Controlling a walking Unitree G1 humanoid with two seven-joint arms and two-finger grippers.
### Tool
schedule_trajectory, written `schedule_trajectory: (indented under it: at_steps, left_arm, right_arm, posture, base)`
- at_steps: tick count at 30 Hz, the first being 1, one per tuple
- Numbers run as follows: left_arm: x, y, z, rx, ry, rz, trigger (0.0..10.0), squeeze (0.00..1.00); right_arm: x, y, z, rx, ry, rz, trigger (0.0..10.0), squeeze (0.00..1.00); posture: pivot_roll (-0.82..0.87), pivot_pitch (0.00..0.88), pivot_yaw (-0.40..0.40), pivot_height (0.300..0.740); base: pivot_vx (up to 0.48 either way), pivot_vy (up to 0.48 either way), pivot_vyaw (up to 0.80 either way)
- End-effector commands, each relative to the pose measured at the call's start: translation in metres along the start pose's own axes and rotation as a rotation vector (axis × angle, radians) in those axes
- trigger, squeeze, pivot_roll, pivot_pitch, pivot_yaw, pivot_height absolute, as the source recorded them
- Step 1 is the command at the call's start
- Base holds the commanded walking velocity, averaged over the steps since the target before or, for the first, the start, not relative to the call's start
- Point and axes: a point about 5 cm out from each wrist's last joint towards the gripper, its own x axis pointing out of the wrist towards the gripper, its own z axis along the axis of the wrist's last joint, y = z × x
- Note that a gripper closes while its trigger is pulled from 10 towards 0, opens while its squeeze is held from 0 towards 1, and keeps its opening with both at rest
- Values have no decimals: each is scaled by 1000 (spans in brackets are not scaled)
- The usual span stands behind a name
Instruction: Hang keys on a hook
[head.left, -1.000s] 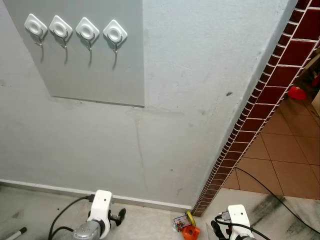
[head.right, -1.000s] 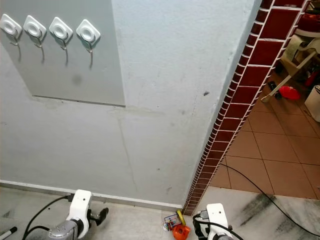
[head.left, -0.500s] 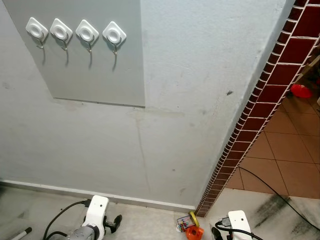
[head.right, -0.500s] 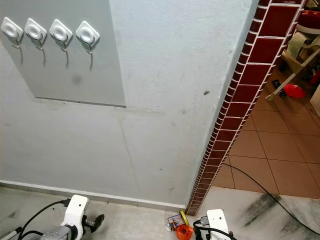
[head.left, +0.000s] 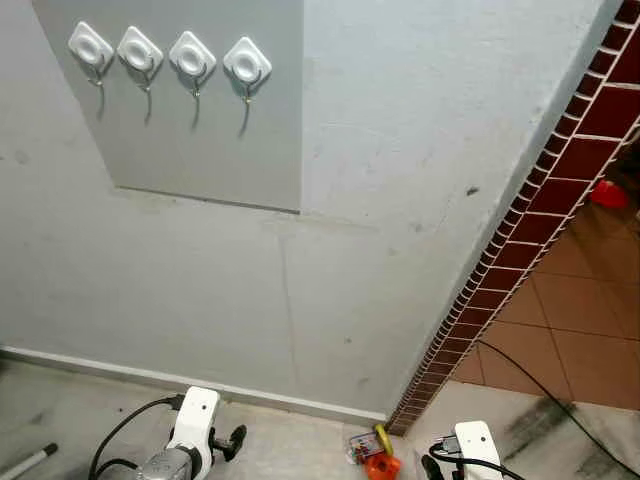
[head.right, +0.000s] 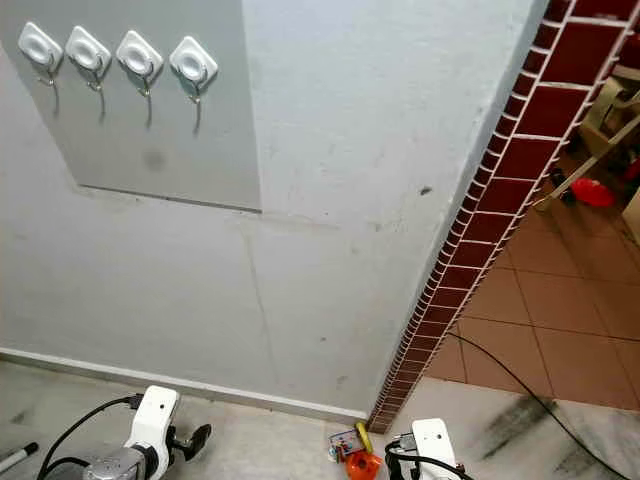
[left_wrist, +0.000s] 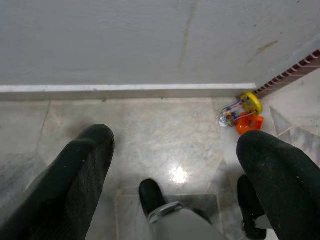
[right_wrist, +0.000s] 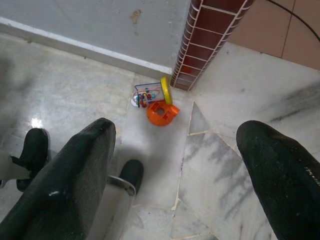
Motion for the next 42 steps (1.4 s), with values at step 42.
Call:
schedule_trajectory:
  at_steps: [42]
  left_arm:
    - [5, -4, 8, -37, -18, 60, 10000, 0]
  right_arm:
    - [5, 8, 11, 35, -41, -17, 10000, 0]
  posture:
    - [-34, 0, 30, 740]
  base:
    - [0, 0, 0]
